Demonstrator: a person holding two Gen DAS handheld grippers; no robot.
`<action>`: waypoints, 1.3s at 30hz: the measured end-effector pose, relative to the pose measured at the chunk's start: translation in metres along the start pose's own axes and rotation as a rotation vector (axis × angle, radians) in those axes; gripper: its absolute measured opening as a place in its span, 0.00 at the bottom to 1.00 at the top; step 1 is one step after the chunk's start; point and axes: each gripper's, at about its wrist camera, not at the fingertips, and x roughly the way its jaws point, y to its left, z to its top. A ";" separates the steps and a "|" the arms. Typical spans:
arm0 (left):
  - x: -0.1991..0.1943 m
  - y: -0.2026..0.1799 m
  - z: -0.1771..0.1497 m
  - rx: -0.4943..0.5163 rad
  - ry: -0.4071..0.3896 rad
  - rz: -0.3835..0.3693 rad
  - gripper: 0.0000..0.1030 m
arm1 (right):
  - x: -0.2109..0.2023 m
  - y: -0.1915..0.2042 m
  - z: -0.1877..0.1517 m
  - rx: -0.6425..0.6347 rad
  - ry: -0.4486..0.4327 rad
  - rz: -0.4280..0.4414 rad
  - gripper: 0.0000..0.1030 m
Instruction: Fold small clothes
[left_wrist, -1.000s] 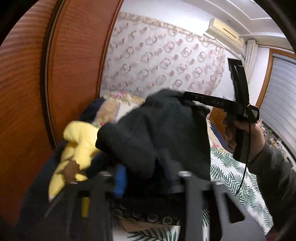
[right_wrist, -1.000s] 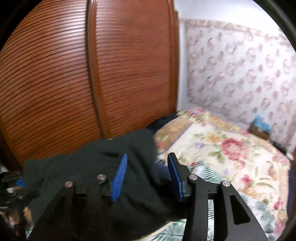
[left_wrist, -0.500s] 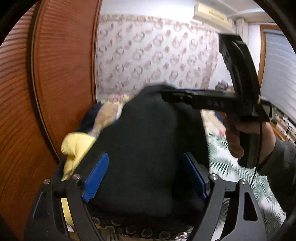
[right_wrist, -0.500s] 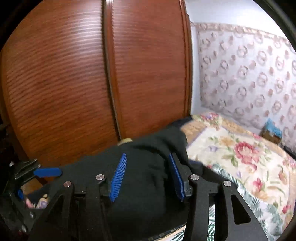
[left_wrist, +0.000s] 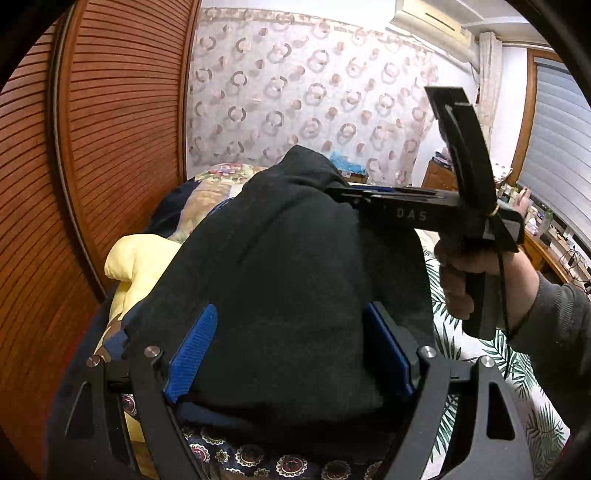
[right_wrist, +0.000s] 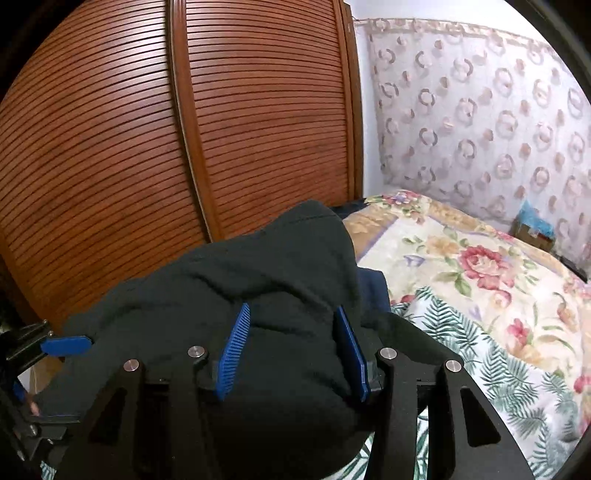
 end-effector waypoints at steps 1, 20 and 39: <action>0.000 -0.001 0.001 0.006 0.000 0.005 0.80 | -0.004 0.002 0.002 0.011 0.001 -0.004 0.48; -0.066 -0.034 0.008 0.081 -0.146 0.036 1.00 | -0.209 0.094 -0.071 0.043 -0.136 -0.089 0.48; -0.115 -0.137 -0.007 0.170 -0.182 -0.078 1.00 | -0.394 0.171 -0.160 0.145 -0.220 -0.346 0.78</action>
